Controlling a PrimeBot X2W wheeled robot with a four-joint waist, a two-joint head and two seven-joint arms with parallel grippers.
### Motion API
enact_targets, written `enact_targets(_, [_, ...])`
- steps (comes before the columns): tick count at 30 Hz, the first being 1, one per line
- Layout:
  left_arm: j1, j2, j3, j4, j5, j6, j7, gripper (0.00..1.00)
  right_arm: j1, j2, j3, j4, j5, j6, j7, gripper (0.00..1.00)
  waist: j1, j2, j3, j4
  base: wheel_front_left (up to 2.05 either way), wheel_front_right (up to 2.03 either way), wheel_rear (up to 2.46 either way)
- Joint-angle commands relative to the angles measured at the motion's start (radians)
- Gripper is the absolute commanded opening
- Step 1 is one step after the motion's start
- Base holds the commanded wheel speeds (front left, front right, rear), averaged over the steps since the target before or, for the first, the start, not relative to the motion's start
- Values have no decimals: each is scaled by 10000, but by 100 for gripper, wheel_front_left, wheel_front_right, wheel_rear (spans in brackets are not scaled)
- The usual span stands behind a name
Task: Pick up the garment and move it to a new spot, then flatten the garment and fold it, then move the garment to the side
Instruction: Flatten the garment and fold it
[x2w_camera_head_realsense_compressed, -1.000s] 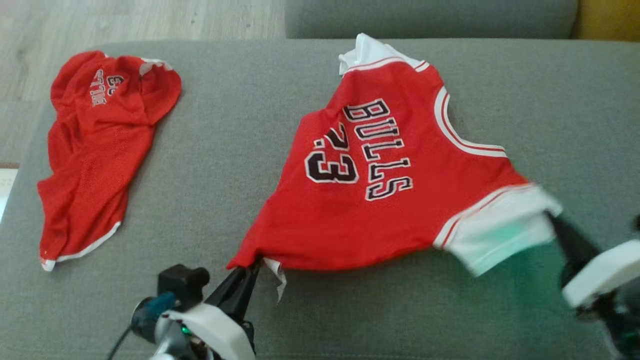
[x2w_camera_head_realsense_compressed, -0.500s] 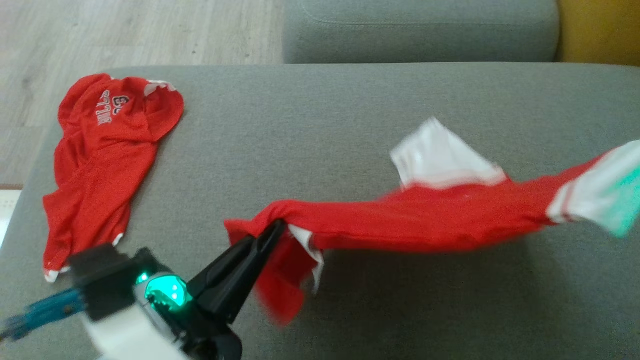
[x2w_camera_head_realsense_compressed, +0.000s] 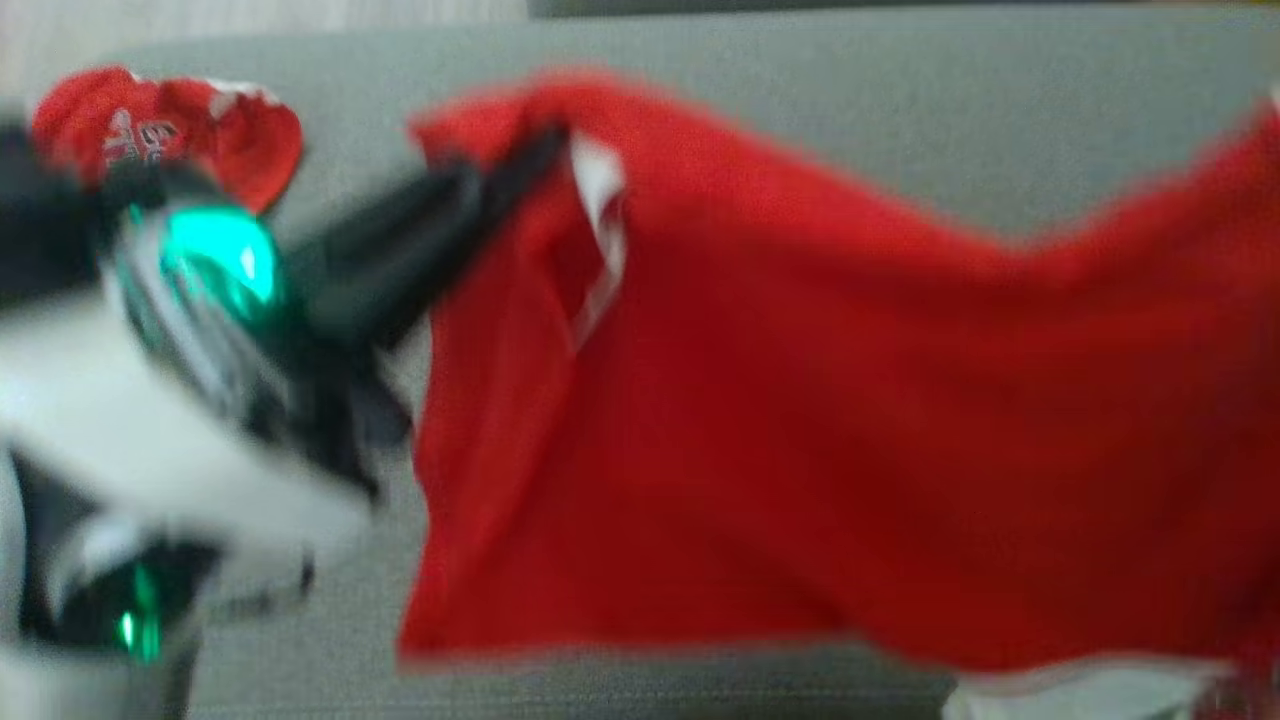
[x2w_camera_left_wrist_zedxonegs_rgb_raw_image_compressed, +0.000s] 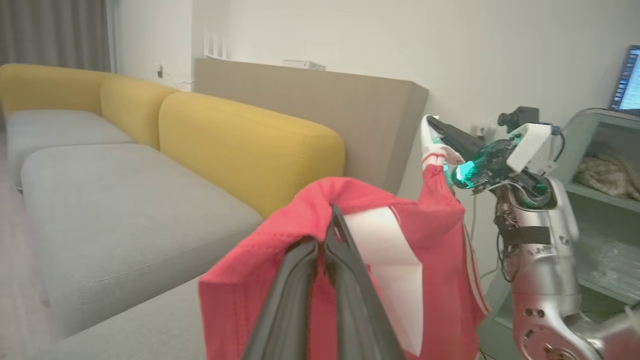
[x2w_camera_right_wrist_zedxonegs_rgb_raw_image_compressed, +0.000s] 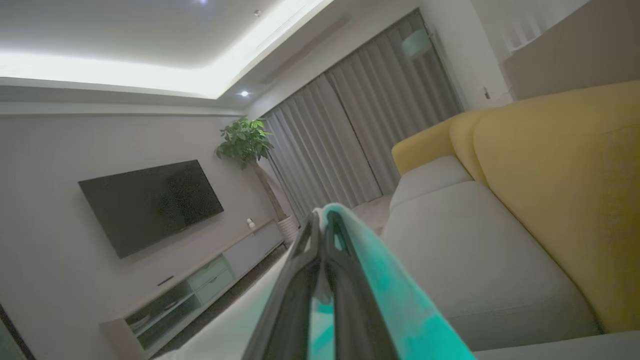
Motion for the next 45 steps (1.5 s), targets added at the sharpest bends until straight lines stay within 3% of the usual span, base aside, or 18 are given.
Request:
enact_targets(1, [-940,183,519,164,129,64,50,0,-783,-128,401,48,-338,-7,197,0,0,0,705,-10,0,0,0])
enact_targets(5, [-3346,-184,312,2579,701,95,14,0,-3022,-139,929,1953,-1959,-7,226,0,0,0,1608,21,0,0,0])
enact_targets(9, [-5972,-814,115,5413,1667,131,-723,0,-5412,-96,1363,4201,-3704,-7,-687,0,0,0,2518,66,0,0,0])
enact_targets(15, [-9585,-1548,260,9554,3903,597,-4201,0,-8968,-17,1408,7928,-5449,-7,-3467,0,0,0,3636,-191,0,0,0])
enact_targets(21, [-11027,-1923,-162,12662,4904,485,-6844,0,-10267,-10,2048,10434,-4906,-7,-5535,0,0,0,4071,-513,0,0,0])
enact_targets(24, [-10526,-2024,-509,13747,5110,296,-7649,0,-9090,-9,2637,10674,-4465,-7,-6100,0,0,0,3821,-669,0,0,0])
enact_targets(25, [-9790,-2143,-622,14210,4955,146,-7892,0,-7839,-33,2949,10533,-4149,-7,-6301,0,0,0,3540,-741,0,0,0])
enact_targets(32, [-6873,-2084,-1205,14198,4892,-102,-8185,0,-3236,-614,3423,9048,-2905,-7,-6276,0,0,0,2852,-830,0,0,0])
enact_targets(38, [-3103,-1728,-1505,12747,4724,-41,-8249,0,1044,-1027,3671,7166,-2551,-7,-6025,0,0,0,1805,-762,0,0,0])
enact_targets(42, [-434,-1560,-1687,11118,4444,319,-7941,0,3652,-1049,3405,5811,-2883,-7,-5649,0,0,0,1073,-530,0,0,0])
enact_targets(45, [1424,-1411,-1884,9545,4350,813,-7513,0,5491,-697,3027,4771,-3258,-7,-5289,0,0,0,788,-332,0,0,0])
